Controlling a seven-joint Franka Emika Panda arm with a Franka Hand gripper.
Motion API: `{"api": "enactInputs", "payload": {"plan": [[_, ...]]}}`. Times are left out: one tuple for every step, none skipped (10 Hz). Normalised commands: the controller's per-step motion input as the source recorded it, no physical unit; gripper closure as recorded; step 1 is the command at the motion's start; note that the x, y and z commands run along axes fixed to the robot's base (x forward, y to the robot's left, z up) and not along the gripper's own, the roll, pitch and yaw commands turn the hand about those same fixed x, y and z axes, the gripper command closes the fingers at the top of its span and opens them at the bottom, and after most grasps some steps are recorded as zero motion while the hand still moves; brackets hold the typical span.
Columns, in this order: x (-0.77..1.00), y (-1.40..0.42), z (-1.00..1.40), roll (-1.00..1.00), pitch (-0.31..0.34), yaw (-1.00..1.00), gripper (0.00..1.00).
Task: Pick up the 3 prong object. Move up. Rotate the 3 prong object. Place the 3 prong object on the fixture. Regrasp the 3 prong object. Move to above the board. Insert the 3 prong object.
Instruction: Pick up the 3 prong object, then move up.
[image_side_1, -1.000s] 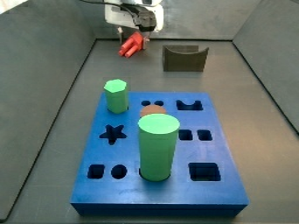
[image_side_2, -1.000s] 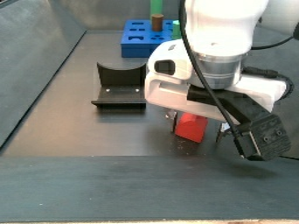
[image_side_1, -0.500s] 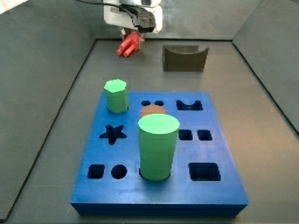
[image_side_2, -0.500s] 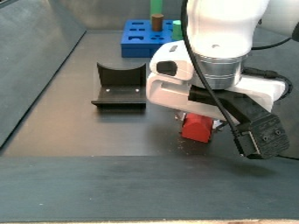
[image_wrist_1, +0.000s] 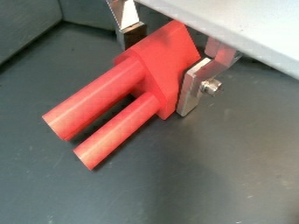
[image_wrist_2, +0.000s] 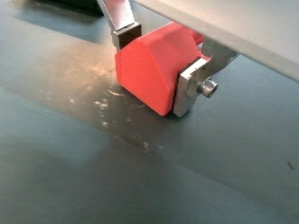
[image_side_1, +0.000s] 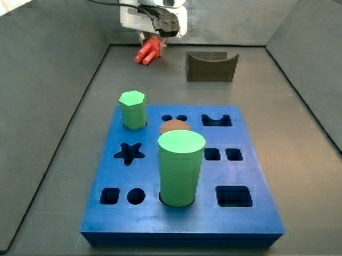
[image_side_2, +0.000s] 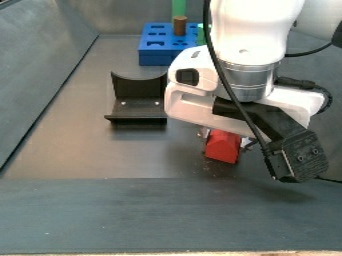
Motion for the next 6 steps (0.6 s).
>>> {"api": "enactInputs", "payload": {"plan": [[0.0,0.0,0.0,0.0,0.0,0.0,1.0],[0.0,0.0,0.0,0.0,0.0,0.0,1.0],[0.0,0.0,0.0,0.0,0.0,0.0,1.0],[0.0,0.0,0.0,0.0,0.0,0.0,1.0],[0.0,0.0,0.0,0.0,0.0,0.0,1.0],[0.0,0.0,0.83,0.0,0.0,0.0,1.0]]}}
